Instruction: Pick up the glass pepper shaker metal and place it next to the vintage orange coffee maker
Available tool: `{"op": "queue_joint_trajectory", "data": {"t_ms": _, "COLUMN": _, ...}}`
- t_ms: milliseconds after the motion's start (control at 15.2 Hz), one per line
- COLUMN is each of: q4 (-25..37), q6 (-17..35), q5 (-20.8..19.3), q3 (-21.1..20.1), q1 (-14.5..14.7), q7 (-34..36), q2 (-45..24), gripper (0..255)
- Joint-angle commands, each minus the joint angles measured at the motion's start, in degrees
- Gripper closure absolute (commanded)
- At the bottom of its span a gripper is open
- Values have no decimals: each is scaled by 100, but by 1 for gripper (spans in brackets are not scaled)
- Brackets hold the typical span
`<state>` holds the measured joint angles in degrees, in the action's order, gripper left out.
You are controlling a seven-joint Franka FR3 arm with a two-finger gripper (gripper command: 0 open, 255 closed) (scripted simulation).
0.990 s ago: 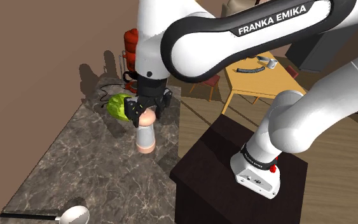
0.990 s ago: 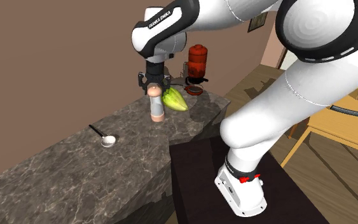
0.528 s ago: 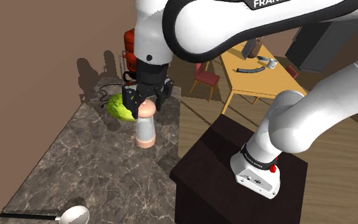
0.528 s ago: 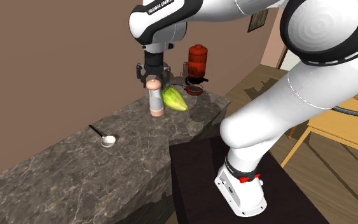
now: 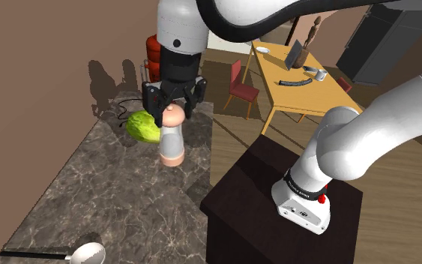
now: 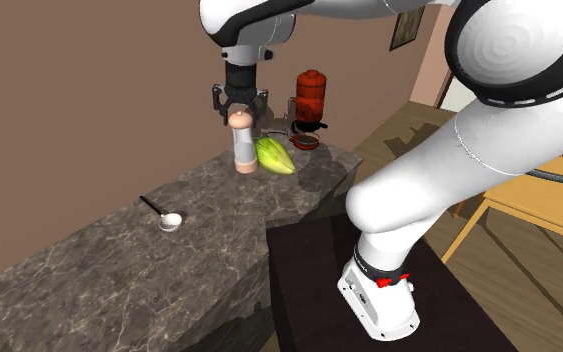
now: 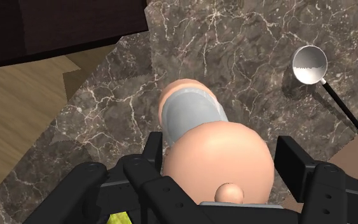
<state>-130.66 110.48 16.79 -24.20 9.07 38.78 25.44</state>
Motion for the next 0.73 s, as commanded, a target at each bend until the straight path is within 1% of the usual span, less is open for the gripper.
{"op": "queue_joint_trajectory", "data": {"t_ms": 0, "q4": 149, "q6": -168, "q5": -18, "q3": 23, "q1": -6, "q7": 22, "q2": 20, "gripper": 255}}
{"op": "queue_joint_trajectory", "data": {"t_ms": 660, "q4": 908, "q6": -926, "q5": -110, "q3": 126, "q1": -48, "q7": 114, "q2": 21, "gripper": 255}}
